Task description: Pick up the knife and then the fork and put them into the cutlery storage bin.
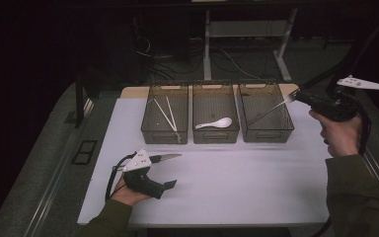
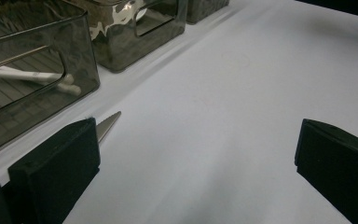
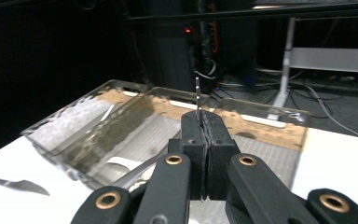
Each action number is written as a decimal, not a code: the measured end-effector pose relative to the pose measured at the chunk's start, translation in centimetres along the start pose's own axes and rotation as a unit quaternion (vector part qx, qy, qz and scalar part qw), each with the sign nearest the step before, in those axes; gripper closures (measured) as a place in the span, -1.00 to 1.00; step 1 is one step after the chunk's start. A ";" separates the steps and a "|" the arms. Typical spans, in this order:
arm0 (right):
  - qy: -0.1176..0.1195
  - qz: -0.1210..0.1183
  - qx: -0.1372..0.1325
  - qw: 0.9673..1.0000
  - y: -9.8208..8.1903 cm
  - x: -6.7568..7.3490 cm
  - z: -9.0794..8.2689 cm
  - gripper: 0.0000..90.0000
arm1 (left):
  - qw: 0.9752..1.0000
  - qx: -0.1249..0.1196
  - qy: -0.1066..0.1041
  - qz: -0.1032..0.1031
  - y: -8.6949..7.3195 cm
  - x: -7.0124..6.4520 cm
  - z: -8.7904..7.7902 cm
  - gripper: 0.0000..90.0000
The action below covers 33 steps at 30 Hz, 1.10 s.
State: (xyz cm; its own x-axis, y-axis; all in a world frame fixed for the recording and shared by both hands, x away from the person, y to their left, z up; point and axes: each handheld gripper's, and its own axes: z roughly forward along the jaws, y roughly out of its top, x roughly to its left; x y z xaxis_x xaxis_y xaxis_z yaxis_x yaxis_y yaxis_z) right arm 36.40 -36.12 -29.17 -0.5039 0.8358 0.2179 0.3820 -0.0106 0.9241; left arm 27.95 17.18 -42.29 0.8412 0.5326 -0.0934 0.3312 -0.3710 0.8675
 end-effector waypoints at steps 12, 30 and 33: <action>-0.054 -0.003 0.063 0.997 -0.4 -2.8 2.3 0.97 | 1.000 0.008 -0.008 -0.001 0.1 -0.3 0.4 -1.00; -0.034 0.020 0.144 0.989 -3.0 -4.2 8.6 0.96 | 1.000 0.009 -0.024 0.001 0.2 -0.7 0.7 -1.00; -0.038 0.035 0.133 0.990 -3.2 -4.8 9.5 0.96 | 1.000 0.010 -0.025 0.001 0.2 -0.7 0.7 -1.00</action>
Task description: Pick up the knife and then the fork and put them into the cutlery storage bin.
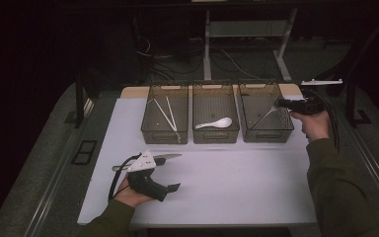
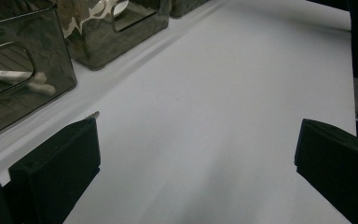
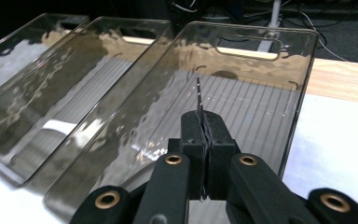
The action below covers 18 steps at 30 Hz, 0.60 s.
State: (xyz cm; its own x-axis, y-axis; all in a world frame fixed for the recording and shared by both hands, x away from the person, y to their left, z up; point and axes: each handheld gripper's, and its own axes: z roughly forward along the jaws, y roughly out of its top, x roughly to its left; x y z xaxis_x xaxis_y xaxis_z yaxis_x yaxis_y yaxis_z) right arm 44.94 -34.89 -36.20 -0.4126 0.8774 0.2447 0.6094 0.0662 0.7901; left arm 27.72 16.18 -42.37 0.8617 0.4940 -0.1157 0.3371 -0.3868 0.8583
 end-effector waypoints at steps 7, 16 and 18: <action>-0.037 0.003 0.011 0.999 -0.1 -1.0 1.9 0.86 | 1.000 0.002 -0.001 0.001 0.0 0.1 0.1 -1.00; -0.092 -0.025 0.017 0.995 -0.1 -1.2 2.7 0.07 | 1.000 0.003 -0.001 0.000 0.0 0.1 0.1 -1.00; -0.106 -0.026 0.007 0.994 0.0 -1.4 2.4 -0.06 | 1.000 0.003 -0.001 -0.001 0.0 0.1 0.0 -1.00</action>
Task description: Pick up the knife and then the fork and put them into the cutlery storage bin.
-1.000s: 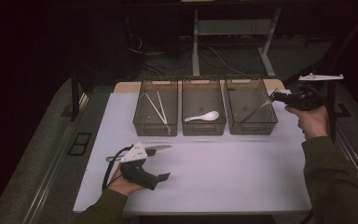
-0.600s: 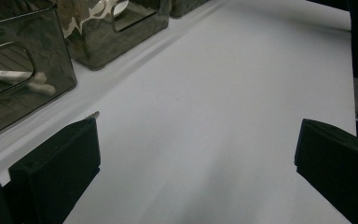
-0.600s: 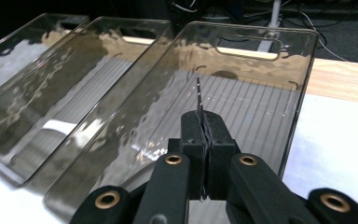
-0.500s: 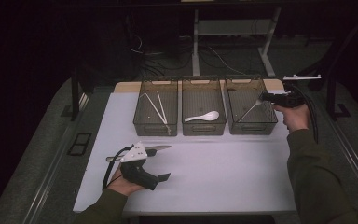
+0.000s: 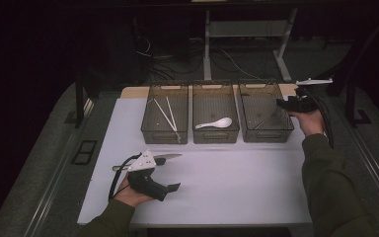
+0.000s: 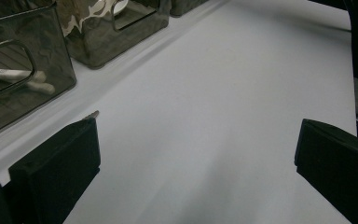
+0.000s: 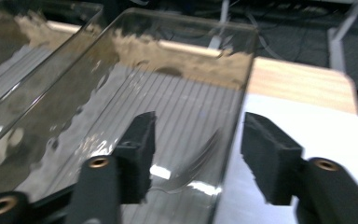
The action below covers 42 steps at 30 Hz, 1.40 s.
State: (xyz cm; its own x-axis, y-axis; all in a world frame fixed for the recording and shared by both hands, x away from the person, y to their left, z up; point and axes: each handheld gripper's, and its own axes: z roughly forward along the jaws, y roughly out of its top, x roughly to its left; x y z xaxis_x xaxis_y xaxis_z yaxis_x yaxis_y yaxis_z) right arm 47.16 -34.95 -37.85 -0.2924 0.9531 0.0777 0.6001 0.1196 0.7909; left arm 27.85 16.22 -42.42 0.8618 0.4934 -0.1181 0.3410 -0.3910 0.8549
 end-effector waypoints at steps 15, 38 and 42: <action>0.076 -0.005 -0.030 0.997 -0.7 0.4 -3.2 -0.22 | 1.000 0.005 0.007 -0.003 0.0 0.1 0.0 -1.00; 0.173 -0.085 -0.027 0.981 -6.3 5.9 -8.7 -0.28 | 1.000 0.022 0.013 0.002 0.1 -0.1 0.2 -1.00; 0.186 -0.096 -0.023 0.978 -7.2 7.0 -9.2 -0.29 | 0.999 0.028 0.015 0.005 0.1 -0.1 0.1 -1.00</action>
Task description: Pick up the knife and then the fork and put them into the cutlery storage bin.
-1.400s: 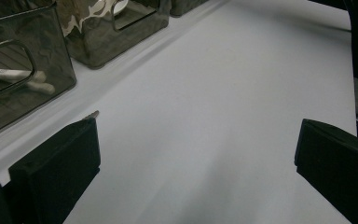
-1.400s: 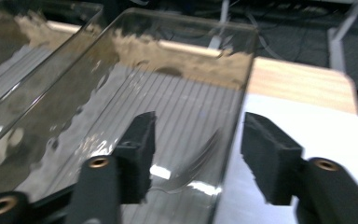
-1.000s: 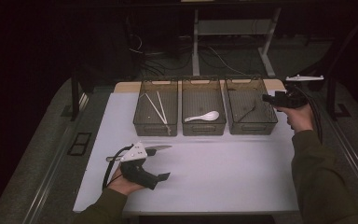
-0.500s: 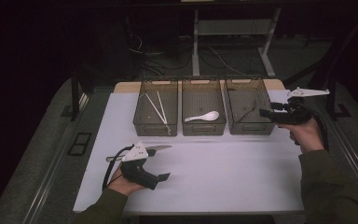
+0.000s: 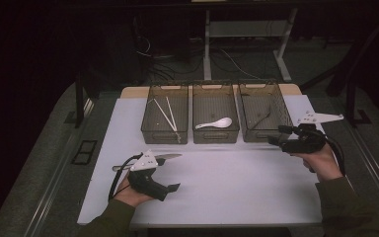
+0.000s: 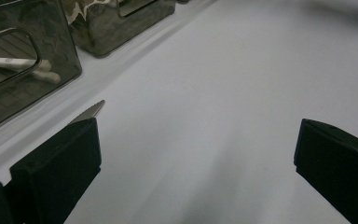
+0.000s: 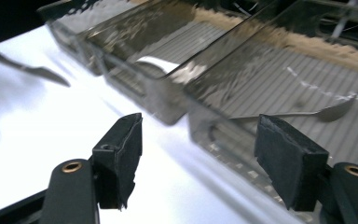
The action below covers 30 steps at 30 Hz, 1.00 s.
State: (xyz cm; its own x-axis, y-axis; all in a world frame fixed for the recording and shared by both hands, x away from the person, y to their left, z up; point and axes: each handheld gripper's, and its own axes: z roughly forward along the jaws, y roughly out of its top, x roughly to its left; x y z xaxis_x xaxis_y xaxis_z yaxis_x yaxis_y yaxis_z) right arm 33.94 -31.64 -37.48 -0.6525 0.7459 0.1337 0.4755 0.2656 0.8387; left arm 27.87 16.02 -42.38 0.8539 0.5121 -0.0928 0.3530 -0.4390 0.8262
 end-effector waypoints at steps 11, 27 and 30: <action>0.026 -0.023 0.013 0.999 -3.6 3.3 0.3 -0.35 | 1.000 0.006 0.014 -0.001 0.3 0.7 -0.9 -0.86; 0.044 -0.015 0.030 0.998 -7.4 5.0 -0.5 -0.40 | 0.998 0.049 0.040 0.002 0.1 5.6 -3.1 -0.21; 0.043 -0.013 0.032 0.998 -7.6 4.9 -0.7 -0.40 | 0.997 0.058 0.042 -0.003 -0.2 6.7 -3.5 -0.06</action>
State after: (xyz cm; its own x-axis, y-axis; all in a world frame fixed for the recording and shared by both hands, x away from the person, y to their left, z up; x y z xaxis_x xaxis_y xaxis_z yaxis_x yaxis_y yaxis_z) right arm 26.75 -30.39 -42.84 -0.7121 0.6840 0.1584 0.4926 0.3259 0.8070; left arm 32.20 22.18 -41.21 0.8186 0.5726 -0.0459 0.4037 -0.5165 0.7551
